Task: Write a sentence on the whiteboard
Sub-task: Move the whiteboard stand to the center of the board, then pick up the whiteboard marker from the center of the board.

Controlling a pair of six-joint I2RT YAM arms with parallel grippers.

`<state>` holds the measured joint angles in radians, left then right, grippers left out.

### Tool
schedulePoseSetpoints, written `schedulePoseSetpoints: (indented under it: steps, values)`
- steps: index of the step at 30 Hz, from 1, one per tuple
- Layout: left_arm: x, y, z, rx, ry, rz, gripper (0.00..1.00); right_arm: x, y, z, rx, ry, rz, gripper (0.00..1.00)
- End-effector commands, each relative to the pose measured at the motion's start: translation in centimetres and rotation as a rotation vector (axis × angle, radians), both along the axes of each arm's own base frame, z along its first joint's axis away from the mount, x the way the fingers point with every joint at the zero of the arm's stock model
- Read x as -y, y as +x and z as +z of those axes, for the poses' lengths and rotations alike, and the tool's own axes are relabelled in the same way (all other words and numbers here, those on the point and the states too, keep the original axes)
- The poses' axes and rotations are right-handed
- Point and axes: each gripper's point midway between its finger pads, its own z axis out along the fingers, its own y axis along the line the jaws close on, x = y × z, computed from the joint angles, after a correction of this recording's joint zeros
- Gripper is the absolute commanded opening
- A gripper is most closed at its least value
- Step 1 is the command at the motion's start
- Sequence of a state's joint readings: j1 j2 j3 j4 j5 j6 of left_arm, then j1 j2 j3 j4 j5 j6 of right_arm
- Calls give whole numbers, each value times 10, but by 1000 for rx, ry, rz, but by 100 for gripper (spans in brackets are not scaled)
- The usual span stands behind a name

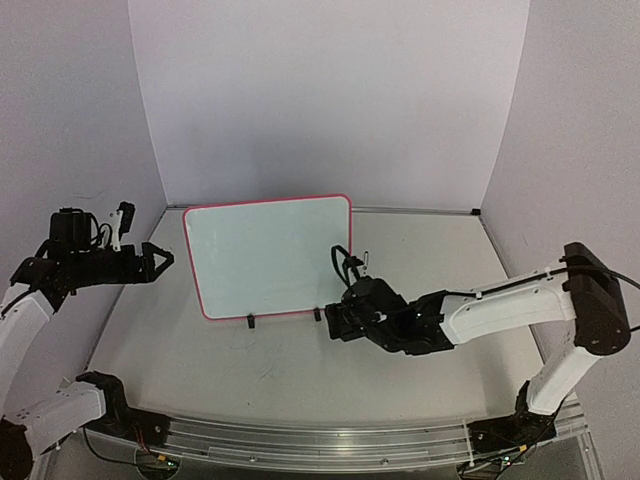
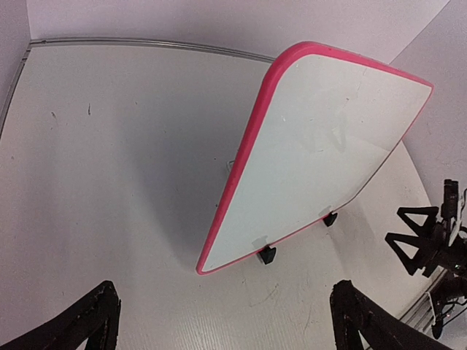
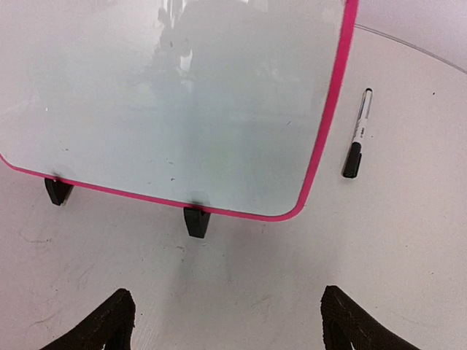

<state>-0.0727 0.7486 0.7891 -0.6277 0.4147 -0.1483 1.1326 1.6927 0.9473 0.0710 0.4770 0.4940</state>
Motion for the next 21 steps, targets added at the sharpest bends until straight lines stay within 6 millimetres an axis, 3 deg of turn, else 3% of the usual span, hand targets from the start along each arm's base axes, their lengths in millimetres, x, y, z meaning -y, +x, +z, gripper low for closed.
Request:
schedulePoseSetpoints:
  steps: [1, 7, 11, 14, 21]
  values:
    - [-10, 12, 16, 62, 50, 41, 99, 44, 17, 25, -11, 44, -76, 85]
    - [-19, 10, 15, 75, 74, 90, 99, 101, 56, 35, -53, 25, -207, 83]
    - [-20, 13, 11, 54, 78, 96, 99, 124, 91, 22, -173, -5, -253, 78]
    - [-19, 13, 10, 47, 76, 95, 99, 126, 116, 19, -233, -65, -264, 75]
    - [-15, 11, 11, 52, 61, 72, 99, 110, 168, -17, -352, -124, -244, 68]
